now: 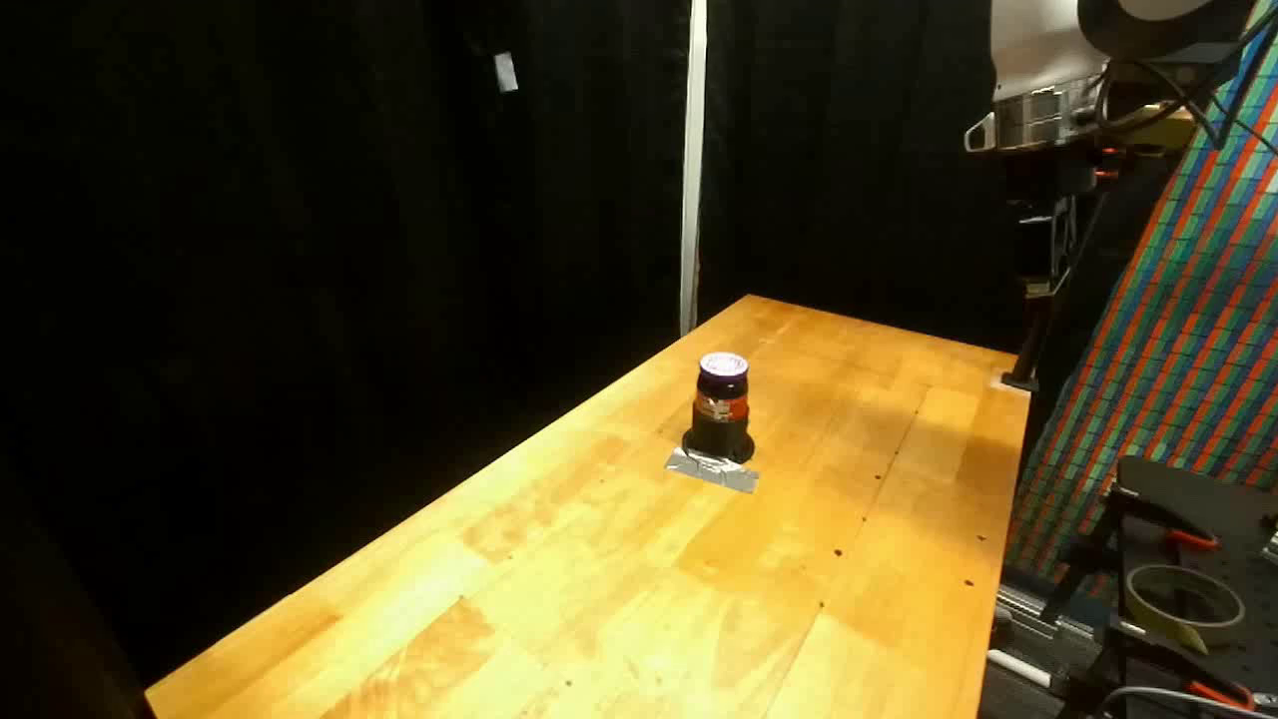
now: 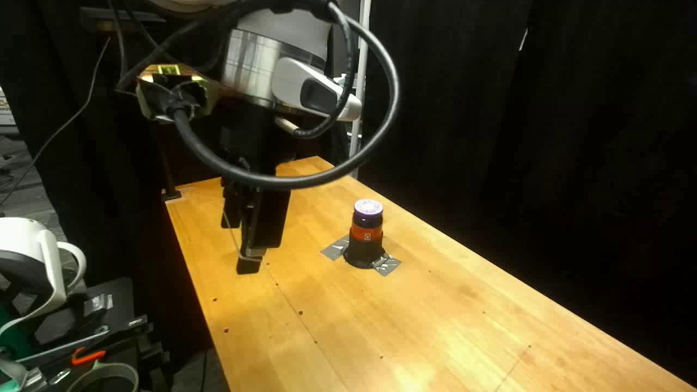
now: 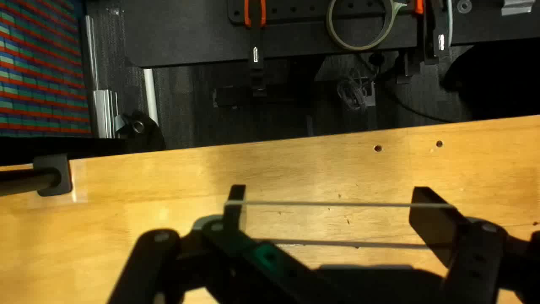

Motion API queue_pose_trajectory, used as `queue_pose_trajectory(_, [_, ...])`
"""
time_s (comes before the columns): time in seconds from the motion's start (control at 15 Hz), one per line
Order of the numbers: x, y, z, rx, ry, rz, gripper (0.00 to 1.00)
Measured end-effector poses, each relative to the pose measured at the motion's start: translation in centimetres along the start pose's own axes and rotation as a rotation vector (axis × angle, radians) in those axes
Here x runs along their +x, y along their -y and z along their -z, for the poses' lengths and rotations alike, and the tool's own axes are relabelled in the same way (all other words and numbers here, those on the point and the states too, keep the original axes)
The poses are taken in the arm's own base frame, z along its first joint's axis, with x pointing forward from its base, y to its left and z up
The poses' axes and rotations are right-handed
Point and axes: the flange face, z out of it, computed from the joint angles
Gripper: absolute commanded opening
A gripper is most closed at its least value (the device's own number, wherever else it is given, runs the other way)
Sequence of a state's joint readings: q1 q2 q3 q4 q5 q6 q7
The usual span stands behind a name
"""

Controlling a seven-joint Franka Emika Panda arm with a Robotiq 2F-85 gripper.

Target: Put a rubber band around the cup

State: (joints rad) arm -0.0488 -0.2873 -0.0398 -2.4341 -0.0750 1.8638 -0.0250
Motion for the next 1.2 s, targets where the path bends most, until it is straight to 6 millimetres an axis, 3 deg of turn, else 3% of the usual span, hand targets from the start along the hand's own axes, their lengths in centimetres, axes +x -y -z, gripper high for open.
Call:
queue_pose_trajectory(0.47, [0.2, 0.0, 0.2, 0.000, -0.007, 0.002, 1.00])
queue_pose_trajectory(0.6, [1.1, -0.1, 0.2, -0.013, -0.038, 0.027, 1.00])
queue_pose_trajectory(0.8, [4.6, 0.2, 0.6, -0.034, -0.111, 0.125, 1.00])
queue_pose_trajectory(1.0, [9.8, 1.1, 1.2, -0.038, -0.170, 0.233, 1.00])
queue_pose_trajectory(1.2, [15.5, 3.4, 1.6, 0.008, -0.202, 0.333, 1.00])
